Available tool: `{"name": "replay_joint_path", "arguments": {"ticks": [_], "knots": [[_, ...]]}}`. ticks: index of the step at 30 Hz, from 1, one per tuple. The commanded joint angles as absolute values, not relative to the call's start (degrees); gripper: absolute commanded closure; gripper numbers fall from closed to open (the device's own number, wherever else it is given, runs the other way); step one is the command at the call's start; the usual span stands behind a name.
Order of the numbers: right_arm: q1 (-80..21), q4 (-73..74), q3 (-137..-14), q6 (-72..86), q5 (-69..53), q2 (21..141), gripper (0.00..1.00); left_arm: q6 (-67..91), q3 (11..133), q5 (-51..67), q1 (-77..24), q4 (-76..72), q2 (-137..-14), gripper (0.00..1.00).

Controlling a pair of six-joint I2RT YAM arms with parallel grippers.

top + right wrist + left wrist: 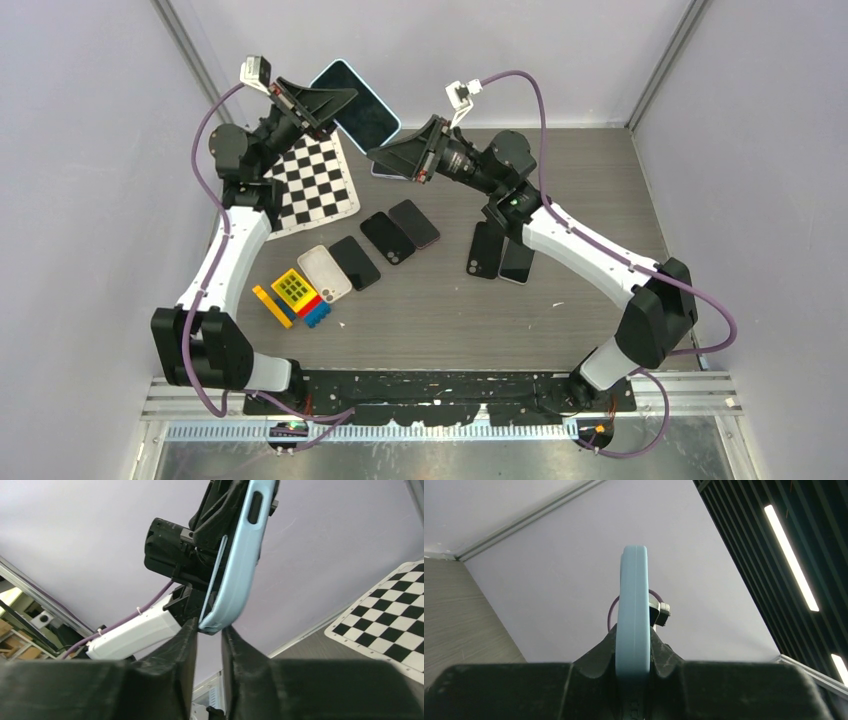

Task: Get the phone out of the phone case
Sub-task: Remove the phone case from the phone.

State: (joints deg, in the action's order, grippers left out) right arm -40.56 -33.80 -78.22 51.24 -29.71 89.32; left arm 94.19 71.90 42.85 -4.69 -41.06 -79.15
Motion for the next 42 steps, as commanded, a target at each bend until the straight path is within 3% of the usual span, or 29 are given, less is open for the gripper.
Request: {"name": "replay_joint_path", "arguments": {"ticks": [1,5,7,20,27,29,31,32,35,39,42], "knots": [[-40.8,-32.5,-80.8,49.3,-28.5,89.8,0.77,99.1,72.1,40.2,-5.3,-44.5,-77.2,1.0],[-40.8,-28.4,-80.6,43.9,-27.6,89.5,0.95,102.6,71.9,40.7,-6.4,-38.0,-76.8,1.0],[-40.8,-25.4,-80.6,39.7,-27.0,89.5,0.99,104.0,71.8,41.4,-7.1,-35.0,-76.7,1.0],[-43.2,-2.7,-81.4,16.9,-12.1,90.8,0.99,112.7,72.6,43.3,-10.8,-34.1,-78.6,1.0],[-43.2,-4.6,-79.6,17.6,-9.3,88.5,0.99,112.2,72.7,42.8,-11.2,-34.2,-79.4,1.0],[-43.2,-7.2,-78.0,18.6,-9.7,86.8,0.91,110.2,71.8,42.4,-10.9,-33.3,-79.5,1.0],[-43.1,-9.2,-76.4,19.2,-10.8,85.0,0.7,107.9,71.1,42.1,-10.2,-31.9,-79.4,1.0],[-42.8,-9.5,-75.9,19.4,-13.1,84.5,0.47,106.4,71.1,42.3,-9.7,-30.8,-79.4,1.0],[-41.3,-8.7,-75.9,21.3,-19.5,83.0,0.17,99.5,71.5,42.9,-8.1,-24.1,-78.7,1.0],[-38.8,-9.3,-74.7,23.9,-29.3,81.5,0.07,89.1,72.0,43.3,-7.7,-16.6,-78.2,1.0],[-35.8,-10.7,-74.2,27.7,-38.1,81.0,0.06,77.4,74.0,45.7,-7.5,-10.4,-78.8,1.0]]}}
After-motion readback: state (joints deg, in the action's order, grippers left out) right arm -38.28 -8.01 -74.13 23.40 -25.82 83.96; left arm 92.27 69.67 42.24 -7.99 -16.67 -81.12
